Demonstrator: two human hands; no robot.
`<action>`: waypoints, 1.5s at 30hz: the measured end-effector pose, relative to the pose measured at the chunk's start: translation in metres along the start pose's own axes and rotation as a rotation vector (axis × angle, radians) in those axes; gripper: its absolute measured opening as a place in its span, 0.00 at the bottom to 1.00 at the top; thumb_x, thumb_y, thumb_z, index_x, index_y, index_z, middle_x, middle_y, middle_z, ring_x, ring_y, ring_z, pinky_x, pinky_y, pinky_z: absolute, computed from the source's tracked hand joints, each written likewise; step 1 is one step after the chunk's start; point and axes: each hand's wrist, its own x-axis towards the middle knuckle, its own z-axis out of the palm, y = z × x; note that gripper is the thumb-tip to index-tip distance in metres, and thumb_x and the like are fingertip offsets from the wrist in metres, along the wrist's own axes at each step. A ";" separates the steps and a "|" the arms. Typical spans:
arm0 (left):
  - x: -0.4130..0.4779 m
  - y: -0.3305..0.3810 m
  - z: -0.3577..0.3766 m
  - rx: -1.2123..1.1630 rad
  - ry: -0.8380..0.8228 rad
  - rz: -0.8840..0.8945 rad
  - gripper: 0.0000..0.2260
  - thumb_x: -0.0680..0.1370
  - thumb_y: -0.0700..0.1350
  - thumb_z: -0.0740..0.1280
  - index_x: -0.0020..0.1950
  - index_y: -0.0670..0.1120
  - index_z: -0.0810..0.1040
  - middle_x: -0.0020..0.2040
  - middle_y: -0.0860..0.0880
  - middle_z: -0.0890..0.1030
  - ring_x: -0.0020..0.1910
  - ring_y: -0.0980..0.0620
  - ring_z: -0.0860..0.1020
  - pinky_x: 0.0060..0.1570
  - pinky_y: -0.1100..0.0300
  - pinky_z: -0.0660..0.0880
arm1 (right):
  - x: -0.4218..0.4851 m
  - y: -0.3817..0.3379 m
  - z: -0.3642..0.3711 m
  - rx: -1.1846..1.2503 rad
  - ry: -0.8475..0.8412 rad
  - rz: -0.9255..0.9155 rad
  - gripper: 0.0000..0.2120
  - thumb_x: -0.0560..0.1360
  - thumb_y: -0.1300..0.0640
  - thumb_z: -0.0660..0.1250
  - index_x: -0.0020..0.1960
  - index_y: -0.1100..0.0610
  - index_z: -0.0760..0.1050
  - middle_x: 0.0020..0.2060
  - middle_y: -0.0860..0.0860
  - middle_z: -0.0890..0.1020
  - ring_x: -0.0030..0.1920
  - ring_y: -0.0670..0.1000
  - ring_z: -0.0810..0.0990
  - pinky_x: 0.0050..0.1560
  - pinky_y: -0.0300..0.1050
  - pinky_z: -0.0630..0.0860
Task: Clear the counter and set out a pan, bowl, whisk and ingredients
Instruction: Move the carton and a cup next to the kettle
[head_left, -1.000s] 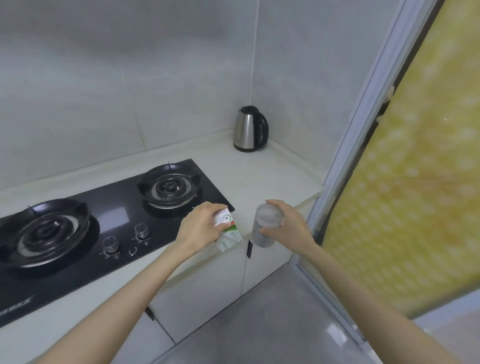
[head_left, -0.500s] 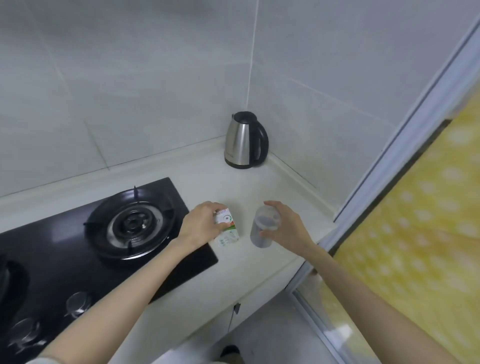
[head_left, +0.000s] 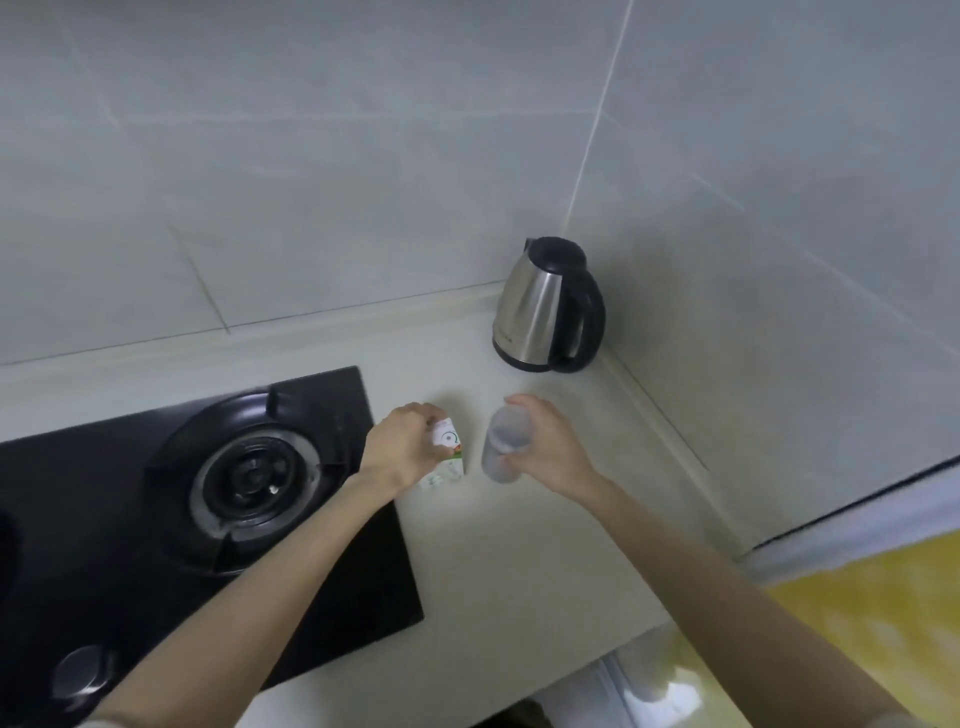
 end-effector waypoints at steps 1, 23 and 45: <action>0.003 -0.001 0.001 0.003 0.007 -0.020 0.19 0.70 0.53 0.72 0.60 0.53 0.76 0.58 0.55 0.78 0.57 0.54 0.76 0.51 0.59 0.72 | 0.011 0.000 0.000 -0.019 -0.021 -0.018 0.35 0.63 0.62 0.75 0.67 0.49 0.69 0.62 0.48 0.71 0.59 0.48 0.72 0.53 0.33 0.64; 0.039 -0.007 0.009 0.106 -0.033 -0.129 0.13 0.70 0.52 0.69 0.54 0.53 0.79 0.49 0.53 0.79 0.47 0.50 0.78 0.47 0.56 0.75 | 0.217 -0.014 -0.002 -0.185 -0.130 -0.133 0.32 0.69 0.63 0.73 0.70 0.56 0.66 0.66 0.56 0.69 0.65 0.56 0.71 0.60 0.40 0.65; 0.229 -0.011 -0.037 0.068 0.056 -0.131 0.09 0.72 0.48 0.70 0.50 0.47 0.78 0.45 0.47 0.74 0.48 0.44 0.75 0.41 0.59 0.67 | 0.307 -0.016 0.013 -0.278 -0.166 -0.160 0.29 0.73 0.68 0.64 0.72 0.61 0.60 0.71 0.59 0.62 0.69 0.59 0.65 0.68 0.47 0.63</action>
